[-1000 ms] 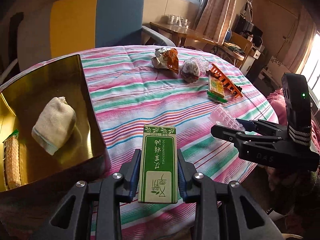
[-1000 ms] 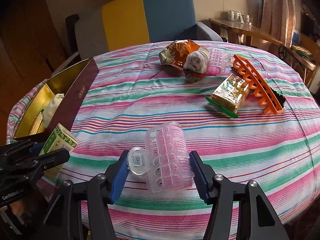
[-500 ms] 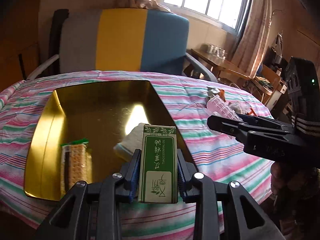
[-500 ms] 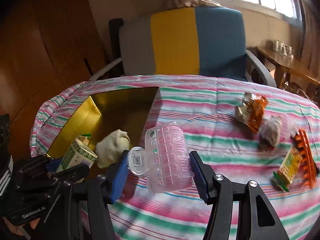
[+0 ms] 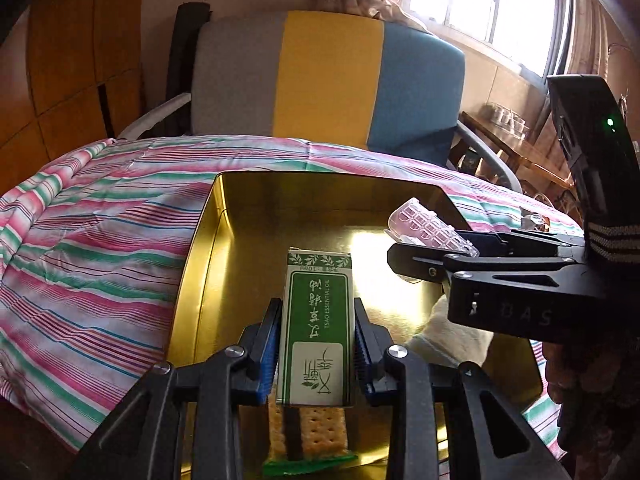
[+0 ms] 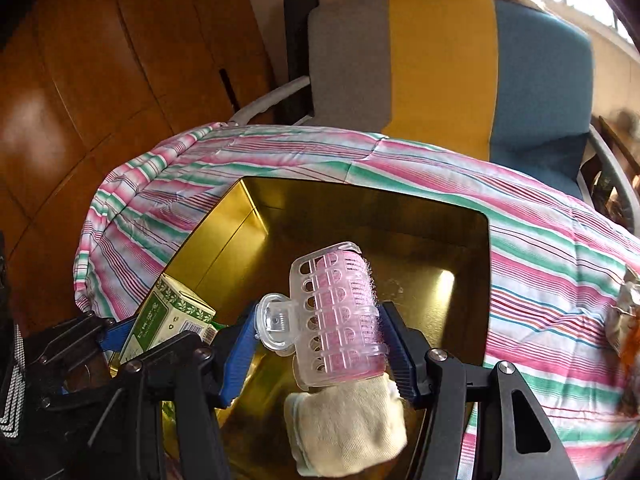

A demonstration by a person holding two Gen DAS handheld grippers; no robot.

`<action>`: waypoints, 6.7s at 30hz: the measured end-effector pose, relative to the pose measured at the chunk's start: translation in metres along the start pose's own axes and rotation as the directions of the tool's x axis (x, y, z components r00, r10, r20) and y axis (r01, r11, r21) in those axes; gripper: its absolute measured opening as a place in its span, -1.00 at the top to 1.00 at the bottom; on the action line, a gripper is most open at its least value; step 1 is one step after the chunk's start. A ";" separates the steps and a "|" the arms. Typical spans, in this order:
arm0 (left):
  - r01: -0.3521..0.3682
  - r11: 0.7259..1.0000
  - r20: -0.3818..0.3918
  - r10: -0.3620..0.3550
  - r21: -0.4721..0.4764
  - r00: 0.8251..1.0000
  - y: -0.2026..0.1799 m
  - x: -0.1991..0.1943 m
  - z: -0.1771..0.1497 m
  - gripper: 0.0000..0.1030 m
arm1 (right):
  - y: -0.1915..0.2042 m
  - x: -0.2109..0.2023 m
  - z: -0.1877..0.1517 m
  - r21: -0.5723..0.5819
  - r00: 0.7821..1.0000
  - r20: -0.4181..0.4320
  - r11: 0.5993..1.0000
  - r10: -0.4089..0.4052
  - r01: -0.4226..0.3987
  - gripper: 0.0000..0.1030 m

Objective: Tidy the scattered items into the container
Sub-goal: 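Carry the box and pink roller into the gold tray and release both, then withdraw both tools from the tray toward the remaining items, then move both tools toward the patterned sock and the second pink roller, then grasp the patterned sock with the left tool while the right tool grasps the pink roller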

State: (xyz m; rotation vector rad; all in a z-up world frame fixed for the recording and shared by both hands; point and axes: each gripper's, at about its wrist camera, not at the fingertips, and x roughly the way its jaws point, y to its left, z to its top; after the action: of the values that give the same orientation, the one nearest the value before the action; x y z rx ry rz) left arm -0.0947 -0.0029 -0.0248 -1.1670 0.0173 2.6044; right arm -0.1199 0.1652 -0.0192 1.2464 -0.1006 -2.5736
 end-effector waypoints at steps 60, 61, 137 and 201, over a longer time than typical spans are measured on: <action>-0.083 0.970 -0.029 0.092 0.229 0.995 -0.144 -0.046 -0.077 -0.08 | -0.080 -0.095 -0.146 0.229 0.976 0.044 0.953 -0.212 0.197 -0.70; -0.066 0.965 -0.031 0.077 0.253 0.997 -0.150 -0.046 -0.080 -0.08 | -0.086 -0.097 -0.153 0.245 0.974 0.040 0.948 -0.222 0.206 -0.70; 0.435 0.888 -0.291 -0.381 0.151 0.878 -0.291 0.041 -0.005 -0.15 | -0.240 -0.164 -0.239 0.616 0.955 0.271 0.741 0.119 -0.267 -1.00; 0.461 0.876 -0.378 -0.383 0.140 0.843 -0.250 0.025 -0.076 0.37 | -0.211 -0.137 -0.170 0.367 1.000 0.009 0.930 -0.007 0.003 -0.26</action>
State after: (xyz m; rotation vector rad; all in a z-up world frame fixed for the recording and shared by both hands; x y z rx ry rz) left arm 0.0108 0.2340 -0.0677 -1.3422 0.1105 1.9367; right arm 0.0467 0.4156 -0.0602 1.3524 -0.6088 -2.6456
